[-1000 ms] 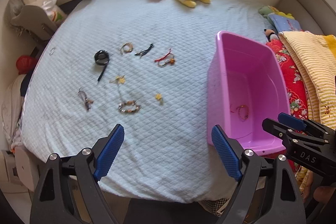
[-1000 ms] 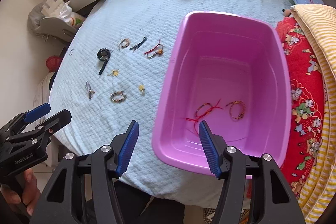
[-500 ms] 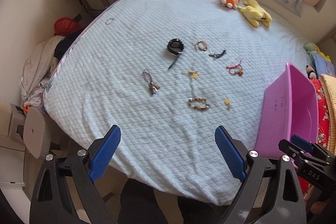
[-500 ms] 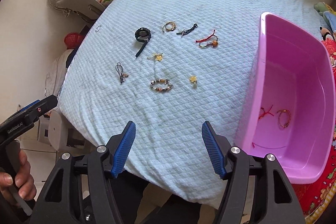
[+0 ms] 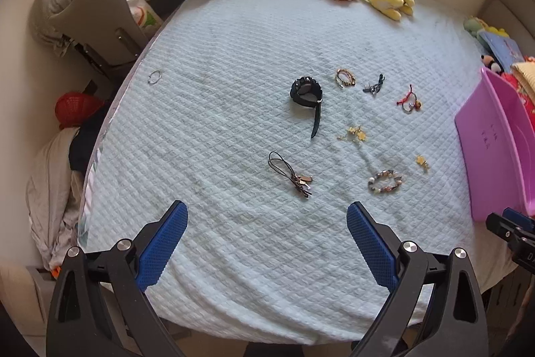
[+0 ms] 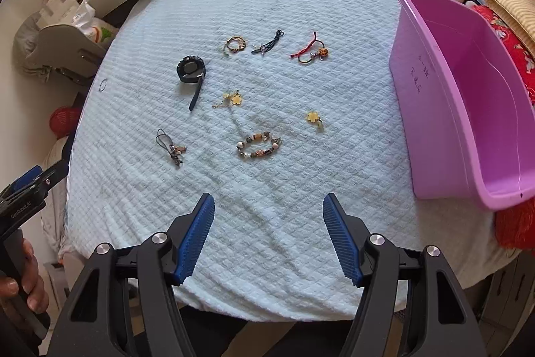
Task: Organize jewelry
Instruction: 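Move right tool to large beaded bracelet while left tool approaches brown leather cord keychain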
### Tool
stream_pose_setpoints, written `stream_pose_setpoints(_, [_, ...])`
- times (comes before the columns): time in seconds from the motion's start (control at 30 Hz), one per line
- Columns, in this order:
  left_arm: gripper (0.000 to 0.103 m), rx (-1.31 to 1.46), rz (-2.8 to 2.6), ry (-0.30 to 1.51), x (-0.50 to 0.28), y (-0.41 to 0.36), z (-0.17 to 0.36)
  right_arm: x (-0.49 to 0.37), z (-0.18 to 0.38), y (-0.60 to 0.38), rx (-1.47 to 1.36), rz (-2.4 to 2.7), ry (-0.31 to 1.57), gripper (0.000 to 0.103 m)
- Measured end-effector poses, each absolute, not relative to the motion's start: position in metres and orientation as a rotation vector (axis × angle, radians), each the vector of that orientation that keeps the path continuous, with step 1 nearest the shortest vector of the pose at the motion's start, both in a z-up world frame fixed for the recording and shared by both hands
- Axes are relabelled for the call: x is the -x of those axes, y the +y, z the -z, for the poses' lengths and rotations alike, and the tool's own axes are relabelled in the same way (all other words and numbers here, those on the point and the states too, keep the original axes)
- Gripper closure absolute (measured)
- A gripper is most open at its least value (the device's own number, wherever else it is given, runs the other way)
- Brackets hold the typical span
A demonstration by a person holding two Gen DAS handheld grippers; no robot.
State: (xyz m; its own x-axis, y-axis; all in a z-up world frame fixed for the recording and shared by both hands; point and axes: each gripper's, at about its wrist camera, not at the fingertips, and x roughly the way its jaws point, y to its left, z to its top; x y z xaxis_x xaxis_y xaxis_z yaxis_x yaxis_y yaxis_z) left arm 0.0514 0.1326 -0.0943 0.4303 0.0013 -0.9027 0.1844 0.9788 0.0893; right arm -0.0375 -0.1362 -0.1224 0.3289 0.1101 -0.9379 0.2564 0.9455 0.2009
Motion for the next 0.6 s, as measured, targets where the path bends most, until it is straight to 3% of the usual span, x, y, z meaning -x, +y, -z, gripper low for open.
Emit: stream_pose_setpoints(0.6, [0.007,-0.110,0.208,1.083,-0.079,0.119,0.254,0.003,0.271,-0.097,-0.260,0.189,1.120,0.035])
